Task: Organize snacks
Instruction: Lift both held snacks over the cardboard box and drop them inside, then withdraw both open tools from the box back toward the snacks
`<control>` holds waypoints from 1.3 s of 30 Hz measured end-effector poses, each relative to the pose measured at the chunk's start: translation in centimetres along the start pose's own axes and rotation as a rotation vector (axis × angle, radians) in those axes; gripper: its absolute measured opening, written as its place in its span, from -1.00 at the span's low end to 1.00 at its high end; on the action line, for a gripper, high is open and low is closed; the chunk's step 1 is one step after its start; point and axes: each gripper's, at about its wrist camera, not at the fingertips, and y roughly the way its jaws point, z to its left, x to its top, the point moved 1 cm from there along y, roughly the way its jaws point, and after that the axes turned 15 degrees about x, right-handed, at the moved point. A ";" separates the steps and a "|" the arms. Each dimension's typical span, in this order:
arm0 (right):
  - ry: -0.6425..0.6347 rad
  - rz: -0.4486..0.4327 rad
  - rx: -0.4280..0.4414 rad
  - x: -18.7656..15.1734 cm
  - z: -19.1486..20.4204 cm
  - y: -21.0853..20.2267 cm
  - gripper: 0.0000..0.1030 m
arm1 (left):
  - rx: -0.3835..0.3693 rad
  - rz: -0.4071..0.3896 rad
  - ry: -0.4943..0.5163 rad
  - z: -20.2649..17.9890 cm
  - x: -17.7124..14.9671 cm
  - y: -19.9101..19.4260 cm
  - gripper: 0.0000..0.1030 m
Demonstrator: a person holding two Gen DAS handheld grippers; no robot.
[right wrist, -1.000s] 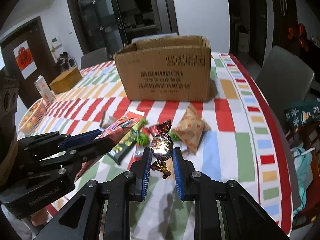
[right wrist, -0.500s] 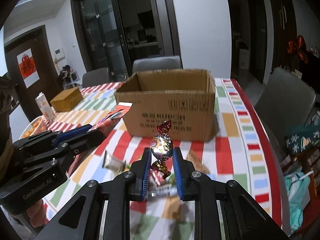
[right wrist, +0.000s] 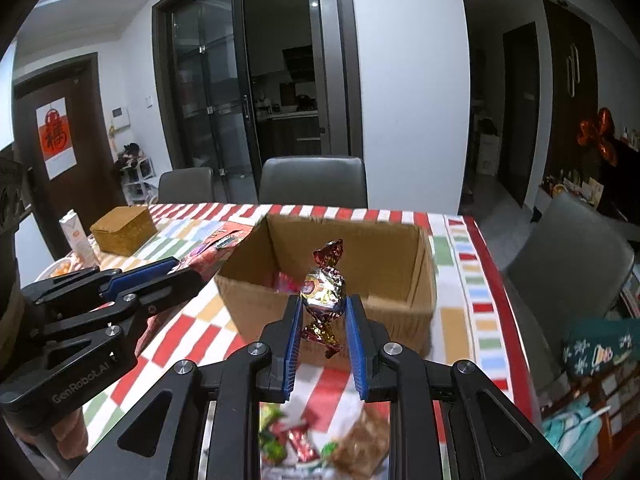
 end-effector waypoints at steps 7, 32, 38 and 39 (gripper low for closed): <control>-0.011 0.021 -0.015 2.3 -0.9 2.5 -0.55 | 0.020 0.018 0.009 0.6 1.8 2.5 -0.62; -0.047 0.028 -0.079 2.4 -0.8 3.9 0.01 | 0.132 0.065 0.058 1.4 0.6 3.4 -0.05; -0.069 0.007 -0.038 0.7 1.5 1.3 0.01 | 0.143 0.035 0.070 1.5 -1.4 -0.2 -0.01; -0.072 0.003 -0.032 0.3 1.8 0.9 0.01 | 0.141 0.031 0.069 1.5 -1.7 -0.8 0.01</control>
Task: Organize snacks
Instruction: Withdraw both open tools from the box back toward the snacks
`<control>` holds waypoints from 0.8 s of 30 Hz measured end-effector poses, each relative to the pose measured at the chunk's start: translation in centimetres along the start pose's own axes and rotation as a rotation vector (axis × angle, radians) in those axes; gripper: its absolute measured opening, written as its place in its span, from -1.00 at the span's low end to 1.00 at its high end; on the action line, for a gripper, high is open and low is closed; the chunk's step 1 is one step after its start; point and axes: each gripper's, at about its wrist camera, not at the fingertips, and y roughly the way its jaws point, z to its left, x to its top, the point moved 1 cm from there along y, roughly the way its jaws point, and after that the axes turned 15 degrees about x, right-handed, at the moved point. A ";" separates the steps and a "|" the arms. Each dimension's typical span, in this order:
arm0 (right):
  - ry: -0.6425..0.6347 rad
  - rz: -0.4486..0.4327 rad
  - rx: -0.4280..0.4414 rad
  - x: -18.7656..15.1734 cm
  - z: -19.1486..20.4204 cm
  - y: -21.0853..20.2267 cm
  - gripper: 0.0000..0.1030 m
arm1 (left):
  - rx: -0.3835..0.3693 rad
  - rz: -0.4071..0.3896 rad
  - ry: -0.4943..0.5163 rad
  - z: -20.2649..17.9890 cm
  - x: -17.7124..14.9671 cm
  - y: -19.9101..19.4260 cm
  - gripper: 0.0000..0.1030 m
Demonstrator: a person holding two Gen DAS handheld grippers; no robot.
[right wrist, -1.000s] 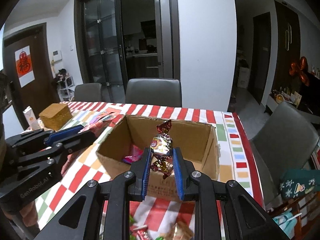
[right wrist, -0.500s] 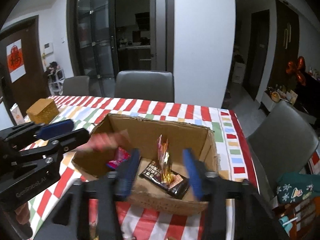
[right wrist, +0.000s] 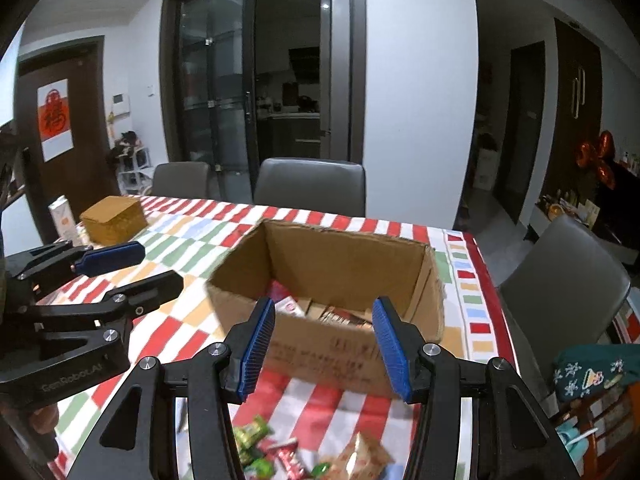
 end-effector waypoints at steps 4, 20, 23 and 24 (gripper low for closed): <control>-0.014 -0.011 0.021 -1.5 1.4 -1.7 0.01 | 0.005 -0.015 0.002 0.3 -1.3 -1.8 0.05; -0.008 0.066 0.105 -7.3 4.5 -3.2 0.01 | 0.002 0.059 -0.021 0.8 -8.1 -5.7 0.13; 0.009 0.094 0.118 -8.6 4.7 -3.1 0.01 | 0.005 0.078 -0.022 0.7 -9.5 -6.0 0.13; 0.012 0.104 0.121 -9.0 4.8 -3.1 0.01 | 0.004 0.083 -0.023 0.7 -9.8 -6.1 0.13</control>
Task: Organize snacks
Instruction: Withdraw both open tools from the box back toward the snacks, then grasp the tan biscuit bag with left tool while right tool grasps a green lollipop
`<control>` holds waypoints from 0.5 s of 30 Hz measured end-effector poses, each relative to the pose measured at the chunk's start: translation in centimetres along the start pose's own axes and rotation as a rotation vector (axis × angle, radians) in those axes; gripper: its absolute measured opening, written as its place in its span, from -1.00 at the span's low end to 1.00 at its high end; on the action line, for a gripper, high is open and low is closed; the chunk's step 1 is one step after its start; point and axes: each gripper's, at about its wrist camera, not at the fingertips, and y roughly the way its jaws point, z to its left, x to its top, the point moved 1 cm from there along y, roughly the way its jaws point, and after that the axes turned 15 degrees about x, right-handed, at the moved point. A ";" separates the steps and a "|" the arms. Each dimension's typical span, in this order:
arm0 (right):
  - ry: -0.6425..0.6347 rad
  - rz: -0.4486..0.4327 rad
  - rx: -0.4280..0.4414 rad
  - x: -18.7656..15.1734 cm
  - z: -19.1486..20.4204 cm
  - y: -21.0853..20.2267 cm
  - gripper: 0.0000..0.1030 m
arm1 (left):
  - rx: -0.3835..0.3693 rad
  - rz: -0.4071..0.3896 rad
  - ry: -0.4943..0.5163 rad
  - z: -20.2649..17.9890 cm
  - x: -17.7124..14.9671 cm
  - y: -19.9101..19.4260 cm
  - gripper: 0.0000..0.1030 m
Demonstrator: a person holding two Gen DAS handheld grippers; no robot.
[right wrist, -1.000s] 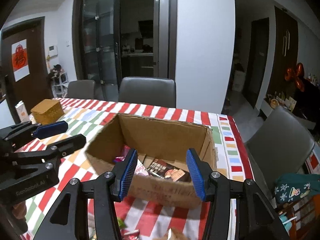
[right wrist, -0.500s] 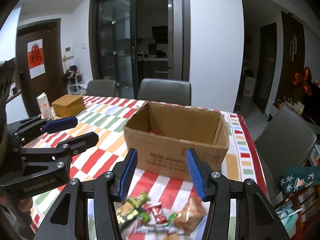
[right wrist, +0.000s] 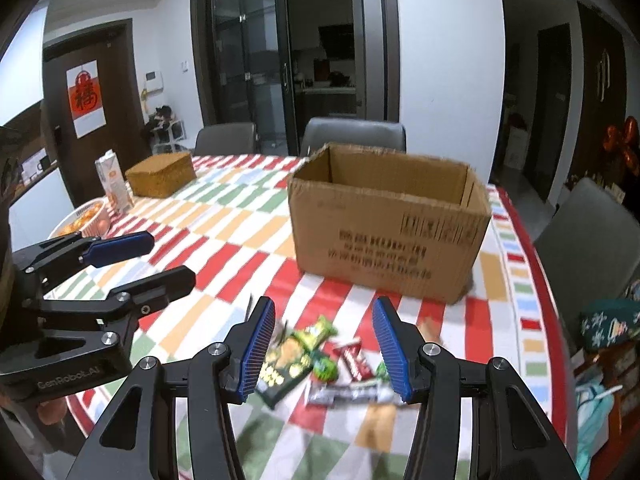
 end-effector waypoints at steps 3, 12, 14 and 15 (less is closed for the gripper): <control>0.015 0.040 0.021 -1.2 0.1 0.7 0.01 | 0.010 0.022 -0.004 0.1 -1.2 0.0 0.13; 0.040 0.140 0.052 -3.9 0.2 3.0 0.01 | -0.011 0.099 -0.027 0.2 -4.4 1.6 0.13; 0.049 0.161 0.049 -4.4 0.0 3.6 0.01 | -0.004 0.109 -0.023 0.2 -5.0 2.0 0.13; 0.051 0.169 0.046 -4.6 -0.2 3.9 0.01 | 0.000 0.109 -0.018 0.1 -5.2 2.1 0.13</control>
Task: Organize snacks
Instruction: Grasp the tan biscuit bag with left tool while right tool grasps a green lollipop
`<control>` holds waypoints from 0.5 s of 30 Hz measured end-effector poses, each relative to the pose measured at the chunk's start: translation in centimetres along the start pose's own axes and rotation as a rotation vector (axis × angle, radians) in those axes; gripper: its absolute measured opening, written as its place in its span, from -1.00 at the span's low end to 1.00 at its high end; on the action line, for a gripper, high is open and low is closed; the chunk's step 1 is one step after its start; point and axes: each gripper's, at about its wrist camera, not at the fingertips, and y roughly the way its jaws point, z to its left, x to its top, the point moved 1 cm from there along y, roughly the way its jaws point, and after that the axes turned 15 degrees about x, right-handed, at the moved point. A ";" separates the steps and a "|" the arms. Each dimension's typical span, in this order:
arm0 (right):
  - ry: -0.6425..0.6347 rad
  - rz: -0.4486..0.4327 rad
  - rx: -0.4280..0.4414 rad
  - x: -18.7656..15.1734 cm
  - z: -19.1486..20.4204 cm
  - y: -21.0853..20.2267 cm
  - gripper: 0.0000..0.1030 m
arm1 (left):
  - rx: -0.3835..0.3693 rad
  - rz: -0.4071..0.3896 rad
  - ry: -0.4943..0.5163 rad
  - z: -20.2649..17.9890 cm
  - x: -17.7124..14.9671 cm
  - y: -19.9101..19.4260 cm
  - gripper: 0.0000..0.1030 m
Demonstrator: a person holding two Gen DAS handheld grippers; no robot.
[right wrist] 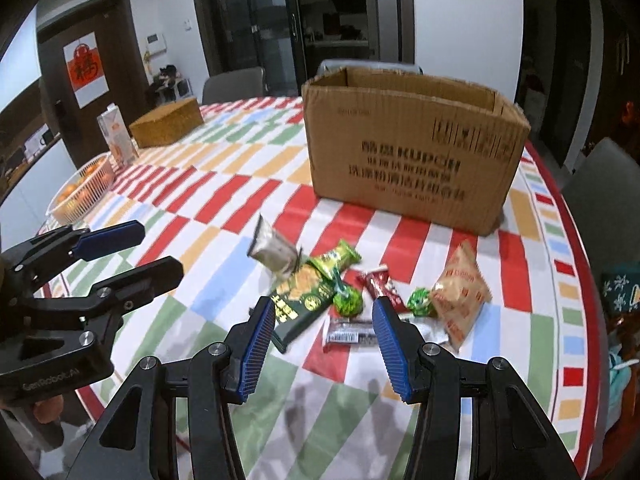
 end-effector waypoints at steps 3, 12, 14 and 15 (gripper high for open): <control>0.015 0.025 -0.012 -0.2 -0.6 1.0 0.00 | 0.007 -0.002 0.005 0.1 -0.5 0.8 0.13; 0.051 0.070 -0.017 -0.2 -1.8 3.6 -0.13 | -0.005 -0.016 0.036 -0.5 -0.9 3.7 0.13; 0.060 0.083 -0.014 -0.2 -2.0 4.1 -0.16 | -0.020 -0.004 0.038 -0.7 -0.8 4.6 0.12; 0.064 0.087 -0.013 -0.2 -2.1 4.3 -0.18 | -0.029 0.000 0.035 -0.9 -0.8 5.1 0.12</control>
